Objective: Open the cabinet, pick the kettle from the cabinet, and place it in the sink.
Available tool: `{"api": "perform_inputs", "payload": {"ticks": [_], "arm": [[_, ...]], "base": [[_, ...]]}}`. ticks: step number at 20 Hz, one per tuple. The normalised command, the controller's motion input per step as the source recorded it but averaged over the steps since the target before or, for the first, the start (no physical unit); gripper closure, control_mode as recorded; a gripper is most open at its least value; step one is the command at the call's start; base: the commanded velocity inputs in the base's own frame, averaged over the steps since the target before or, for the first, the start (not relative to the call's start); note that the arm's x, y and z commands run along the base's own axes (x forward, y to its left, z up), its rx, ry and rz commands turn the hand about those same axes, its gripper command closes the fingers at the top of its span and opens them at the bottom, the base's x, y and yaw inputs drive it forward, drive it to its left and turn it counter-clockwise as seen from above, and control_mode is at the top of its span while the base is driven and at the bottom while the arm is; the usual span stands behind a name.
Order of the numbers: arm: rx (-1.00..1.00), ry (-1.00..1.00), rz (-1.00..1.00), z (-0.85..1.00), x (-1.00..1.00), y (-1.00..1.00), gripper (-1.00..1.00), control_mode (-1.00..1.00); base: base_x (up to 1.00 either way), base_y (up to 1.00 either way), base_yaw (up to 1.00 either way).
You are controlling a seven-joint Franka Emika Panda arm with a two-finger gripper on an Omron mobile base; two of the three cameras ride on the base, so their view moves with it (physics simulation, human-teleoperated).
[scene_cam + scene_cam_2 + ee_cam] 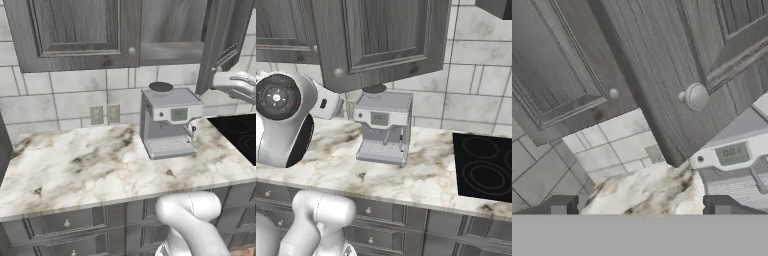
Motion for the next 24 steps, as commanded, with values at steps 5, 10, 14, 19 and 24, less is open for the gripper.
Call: {"api": "perform_inputs", "payload": {"ticks": [5,10,14,19,24], "arm": [[0.14,0.0,-0.2,0.0,0.0,0.47,-1.0,-1.0],[0.28,0.0,-0.18,0.05,0.0,0.38,-1.0,-1.0],[0.28,0.01,-0.25,0.04,0.12,0.34,-1.0,-1.0],[0.23,0.06,-0.32,0.0,0.31,0.26,-1.0,-1.0],[0.25,0.05,-0.21,0.0,0.39,0.16,-1.0,-1.0]], "base": [[0.0,0.0,0.0],[0.0,0.0,0.0],[0.0,0.0,0.0],[0.0,0.0,0.0],[0.0,0.0,0.0]]}}
